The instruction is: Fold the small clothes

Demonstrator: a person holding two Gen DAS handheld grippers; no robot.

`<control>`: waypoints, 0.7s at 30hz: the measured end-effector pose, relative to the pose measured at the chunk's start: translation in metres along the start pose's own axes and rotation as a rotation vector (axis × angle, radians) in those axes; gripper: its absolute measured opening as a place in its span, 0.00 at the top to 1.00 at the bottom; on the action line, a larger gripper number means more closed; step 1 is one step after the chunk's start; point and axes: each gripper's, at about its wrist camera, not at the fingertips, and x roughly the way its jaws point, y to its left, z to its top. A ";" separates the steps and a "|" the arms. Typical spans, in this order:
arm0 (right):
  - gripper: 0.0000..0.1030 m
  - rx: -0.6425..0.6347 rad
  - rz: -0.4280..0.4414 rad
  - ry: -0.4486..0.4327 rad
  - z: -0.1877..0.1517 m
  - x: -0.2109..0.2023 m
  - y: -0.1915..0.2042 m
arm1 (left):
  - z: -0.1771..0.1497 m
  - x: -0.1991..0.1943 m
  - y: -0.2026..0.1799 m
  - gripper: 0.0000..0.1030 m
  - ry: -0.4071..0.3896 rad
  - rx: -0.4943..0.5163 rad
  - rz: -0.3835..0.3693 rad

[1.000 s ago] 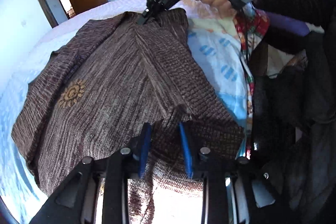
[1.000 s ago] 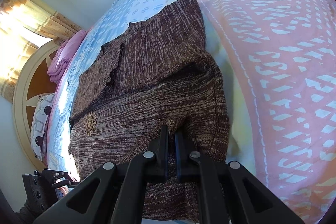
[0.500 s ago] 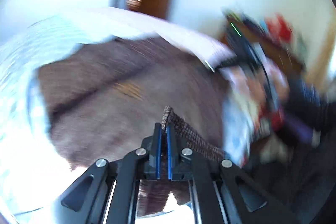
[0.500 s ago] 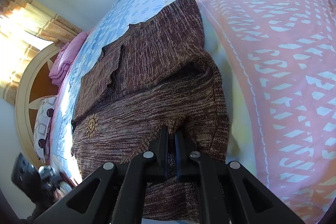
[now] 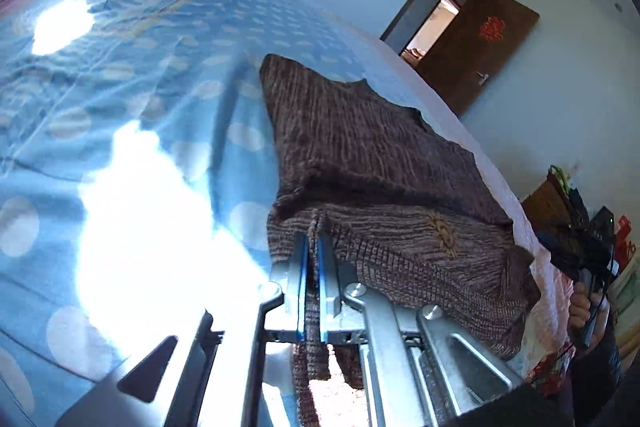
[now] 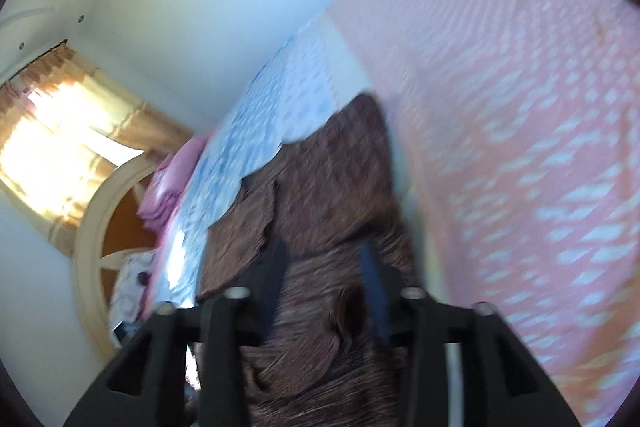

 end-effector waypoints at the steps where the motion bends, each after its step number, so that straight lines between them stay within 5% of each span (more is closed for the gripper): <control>1: 0.51 -0.034 -0.014 0.009 0.000 -0.001 0.003 | -0.001 -0.001 0.002 0.96 -0.005 -0.012 -0.005; 4: 0.51 -0.225 -0.099 0.091 -0.009 0.004 0.022 | -0.002 0.001 -0.002 0.96 -0.003 0.014 0.012; 8: 0.51 -0.610 -0.333 0.145 -0.037 0.014 0.050 | -0.004 0.001 -0.004 0.96 0.003 0.029 0.020; 13: 0.53 -0.930 -0.412 0.232 -0.069 0.033 0.061 | -0.004 0.002 -0.001 0.95 -0.003 0.012 0.016; 18: 0.53 -1.025 -0.404 0.279 -0.072 0.073 0.078 | -0.005 0.002 -0.003 0.93 -0.008 0.019 0.035; 21: 0.53 -0.838 -0.337 0.201 -0.043 0.084 0.081 | -0.006 0.002 0.000 0.91 -0.013 0.007 0.035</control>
